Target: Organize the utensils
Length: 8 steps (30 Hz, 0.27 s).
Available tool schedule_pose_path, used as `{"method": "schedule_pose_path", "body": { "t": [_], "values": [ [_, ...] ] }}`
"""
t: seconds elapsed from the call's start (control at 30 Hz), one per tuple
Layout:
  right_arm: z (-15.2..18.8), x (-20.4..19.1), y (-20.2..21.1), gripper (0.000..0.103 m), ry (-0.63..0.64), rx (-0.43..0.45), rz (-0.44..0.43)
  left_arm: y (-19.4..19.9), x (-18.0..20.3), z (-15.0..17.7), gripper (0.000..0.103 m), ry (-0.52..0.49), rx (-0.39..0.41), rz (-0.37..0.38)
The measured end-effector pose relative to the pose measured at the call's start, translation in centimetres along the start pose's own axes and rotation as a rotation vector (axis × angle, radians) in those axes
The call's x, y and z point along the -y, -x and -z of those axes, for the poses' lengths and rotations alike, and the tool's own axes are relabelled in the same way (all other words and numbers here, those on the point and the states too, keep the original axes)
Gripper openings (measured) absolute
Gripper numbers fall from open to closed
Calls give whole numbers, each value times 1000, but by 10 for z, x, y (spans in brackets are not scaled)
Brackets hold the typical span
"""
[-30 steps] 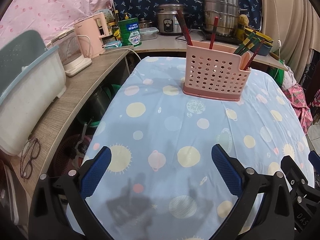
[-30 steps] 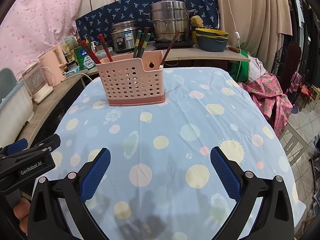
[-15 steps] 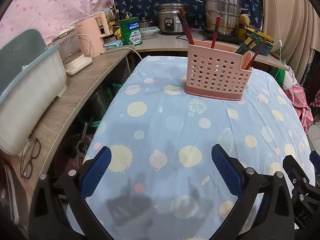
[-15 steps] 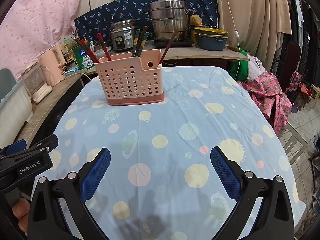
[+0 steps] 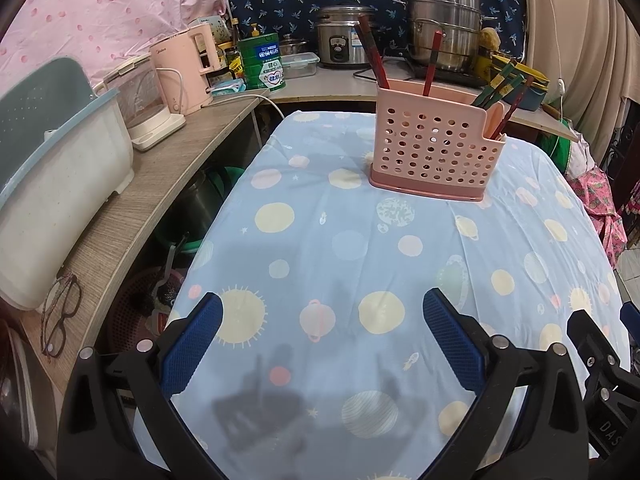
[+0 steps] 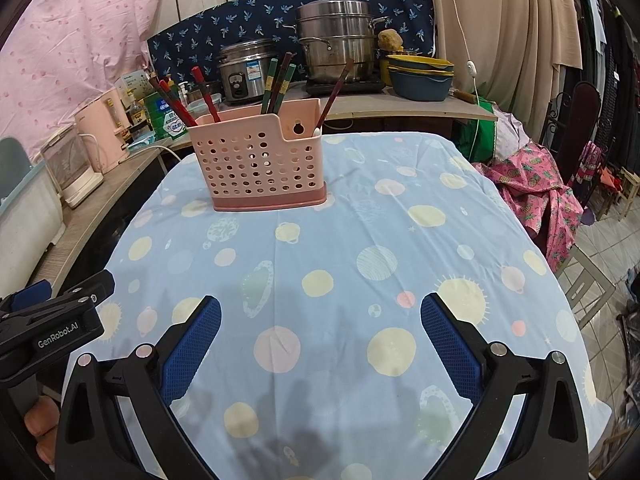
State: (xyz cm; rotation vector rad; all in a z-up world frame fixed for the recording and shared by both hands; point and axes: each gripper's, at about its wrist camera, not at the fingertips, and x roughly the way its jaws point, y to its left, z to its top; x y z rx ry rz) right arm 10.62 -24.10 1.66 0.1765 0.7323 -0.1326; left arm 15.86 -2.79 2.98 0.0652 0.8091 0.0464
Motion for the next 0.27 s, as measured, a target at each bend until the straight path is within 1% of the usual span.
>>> {"method": "schedule_pose_path", "body": {
  "t": [0.1, 0.27],
  "values": [
    [0, 0, 0, 96, 0, 0, 0, -2, -1, 0, 96, 9, -3, -12],
    [0, 2, -1, 96, -2, 0, 5, -4, -3, 0, 96, 13, -2, -2]
  ]
}}
